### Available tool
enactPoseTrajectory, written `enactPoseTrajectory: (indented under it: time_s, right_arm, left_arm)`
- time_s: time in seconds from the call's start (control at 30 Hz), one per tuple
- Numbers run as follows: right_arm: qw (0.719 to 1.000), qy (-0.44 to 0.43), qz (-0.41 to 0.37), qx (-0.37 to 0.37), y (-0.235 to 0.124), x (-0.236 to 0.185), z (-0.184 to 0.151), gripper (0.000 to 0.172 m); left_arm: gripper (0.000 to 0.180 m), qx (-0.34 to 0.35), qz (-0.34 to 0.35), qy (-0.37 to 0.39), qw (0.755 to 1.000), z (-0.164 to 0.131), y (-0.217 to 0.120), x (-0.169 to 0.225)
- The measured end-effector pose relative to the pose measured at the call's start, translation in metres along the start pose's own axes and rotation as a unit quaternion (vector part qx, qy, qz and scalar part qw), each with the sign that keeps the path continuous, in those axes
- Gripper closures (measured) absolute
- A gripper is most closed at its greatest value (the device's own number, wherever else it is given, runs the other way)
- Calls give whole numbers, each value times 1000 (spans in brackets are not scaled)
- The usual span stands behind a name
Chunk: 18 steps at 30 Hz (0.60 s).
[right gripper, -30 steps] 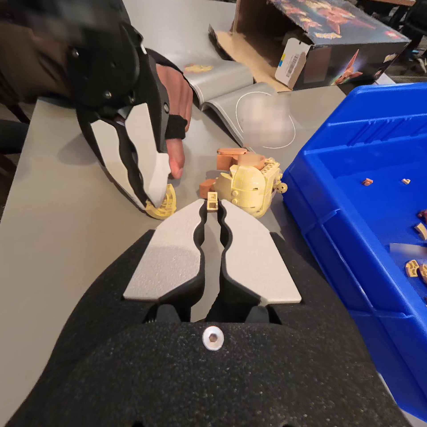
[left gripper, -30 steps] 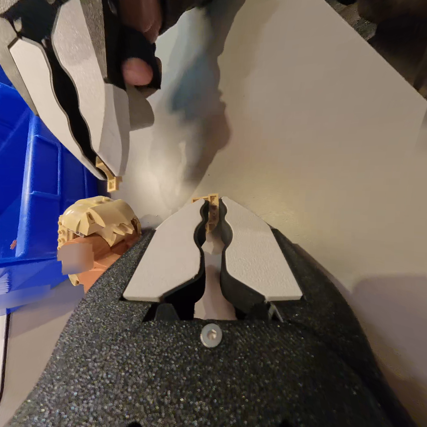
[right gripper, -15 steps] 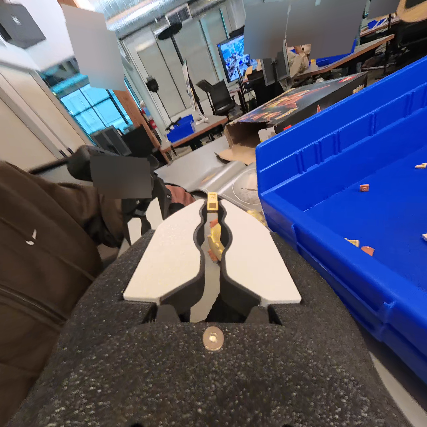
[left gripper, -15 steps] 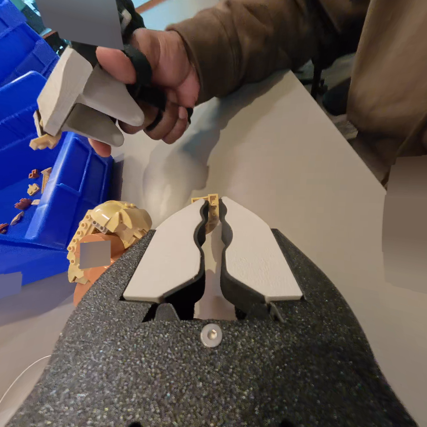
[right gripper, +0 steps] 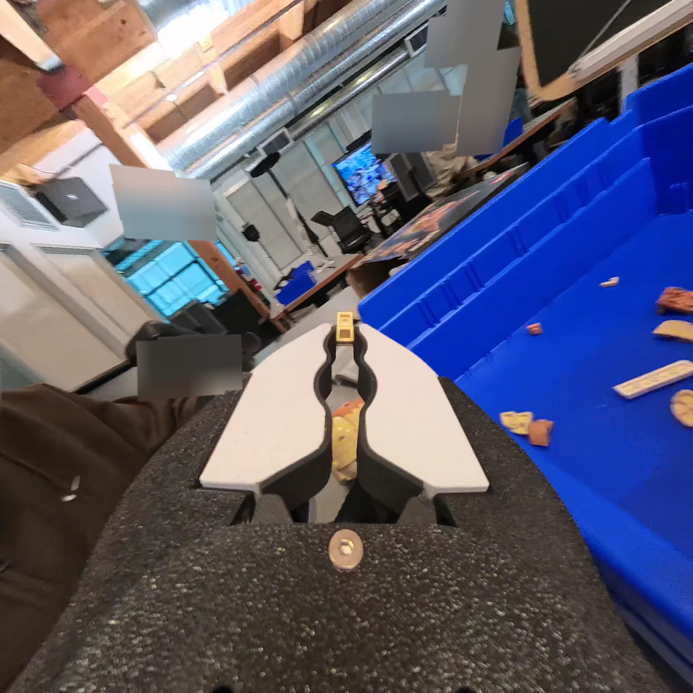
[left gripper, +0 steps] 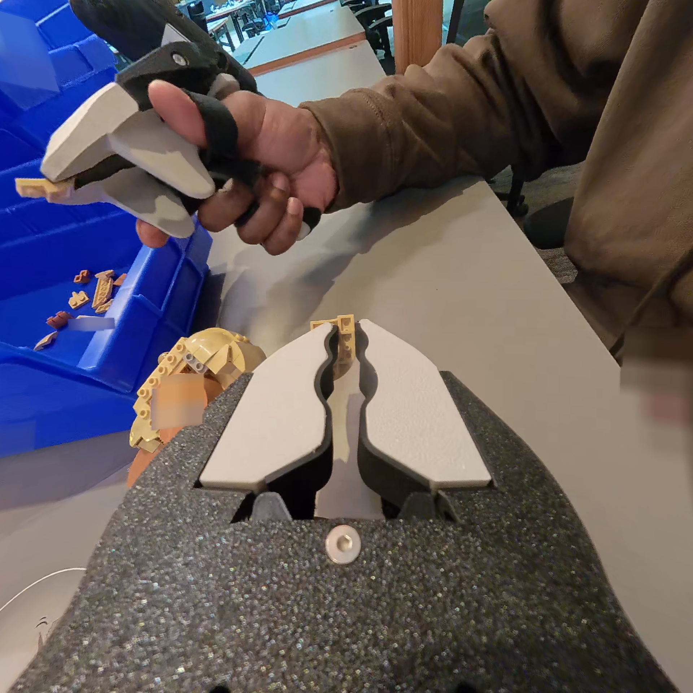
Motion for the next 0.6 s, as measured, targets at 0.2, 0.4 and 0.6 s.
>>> enactPoseTrajectory:
  time_s: [0.2,0.4,0.6]
  right_arm:
    - [963,-125,-234,-43,-7,48,12,149]
    - [944,-242,-208,-84,-5,27,5,140]
    - [911,-376,-33,-165,5,-31,-53,142]
  left_arm:
    - [172,27,8,-23,999,5,-3,-5]
    - [172,85,22,-40,995,16,-13,-15]
    - [172,145,-26,-139,979,21,-21,-21]
Point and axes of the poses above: each gripper's, where its closed fingertips meet, y out along the fingers, z out of its top, x = y × z across the jaws, the point moved 3 cm from there along -y, back along the fingers, and after that the axes turned 7 degrees about -y, right-handed, at the moved point
